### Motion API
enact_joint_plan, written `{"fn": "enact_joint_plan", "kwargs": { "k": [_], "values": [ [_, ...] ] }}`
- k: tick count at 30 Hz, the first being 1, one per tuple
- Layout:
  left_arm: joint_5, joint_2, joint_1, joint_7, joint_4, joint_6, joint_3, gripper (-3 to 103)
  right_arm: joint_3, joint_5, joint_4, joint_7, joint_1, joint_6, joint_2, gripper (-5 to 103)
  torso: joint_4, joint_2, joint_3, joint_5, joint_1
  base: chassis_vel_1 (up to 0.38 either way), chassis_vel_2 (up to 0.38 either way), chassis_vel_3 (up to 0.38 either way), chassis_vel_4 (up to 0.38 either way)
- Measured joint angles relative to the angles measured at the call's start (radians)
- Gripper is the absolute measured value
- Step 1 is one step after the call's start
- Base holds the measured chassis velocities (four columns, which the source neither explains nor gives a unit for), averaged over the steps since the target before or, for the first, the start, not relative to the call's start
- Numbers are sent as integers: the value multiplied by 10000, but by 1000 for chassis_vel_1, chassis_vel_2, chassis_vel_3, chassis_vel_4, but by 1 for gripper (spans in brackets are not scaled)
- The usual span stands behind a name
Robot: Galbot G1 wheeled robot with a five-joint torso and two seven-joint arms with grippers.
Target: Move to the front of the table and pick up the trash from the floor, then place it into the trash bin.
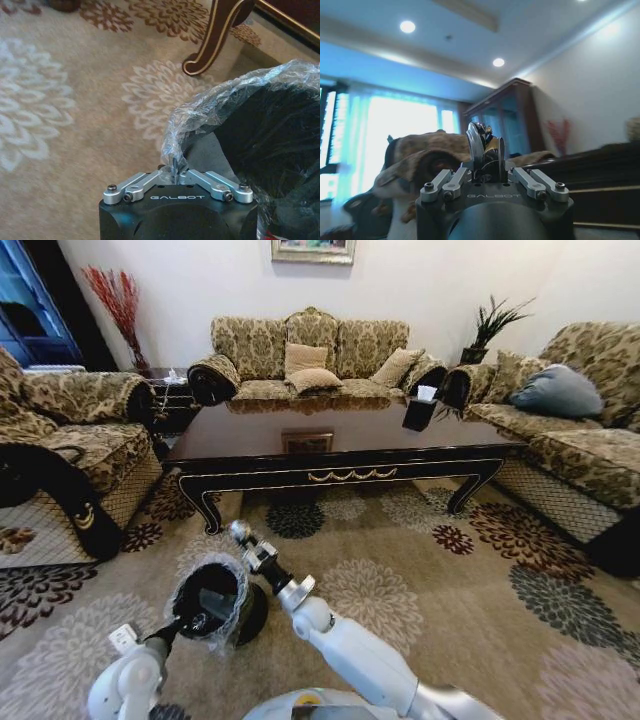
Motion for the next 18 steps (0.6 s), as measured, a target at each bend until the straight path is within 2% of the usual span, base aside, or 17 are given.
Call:
{"fn": "enact_joint_plan", "kwargs": {
  "k": [6,10,11,18],
  "values": [
    [-396,-156,-59,-45,-85,1,38,2,-570,-911,-290,58,141,301,42,26,1,0,0,-1,0,0,0,0,0],
    [-719,-48,-63,-45,-260,2,-60,2,-690,-1097,-384,214,87,309,62,26,0,0,0,-1,0,0,0,0,0],
    [-832,-6,-61,-45,-320,2,-110,2,-720,-1186,-388,329,55,302,60,23,0,0,0,0,0,0,0,0,0],
    [-1163,180,39,-56,-494,4,-298,2,-738,-1311,-339,672,-156,204,27,48,0,0,-1,-1,0,0,0,0,0]
  ]
}}
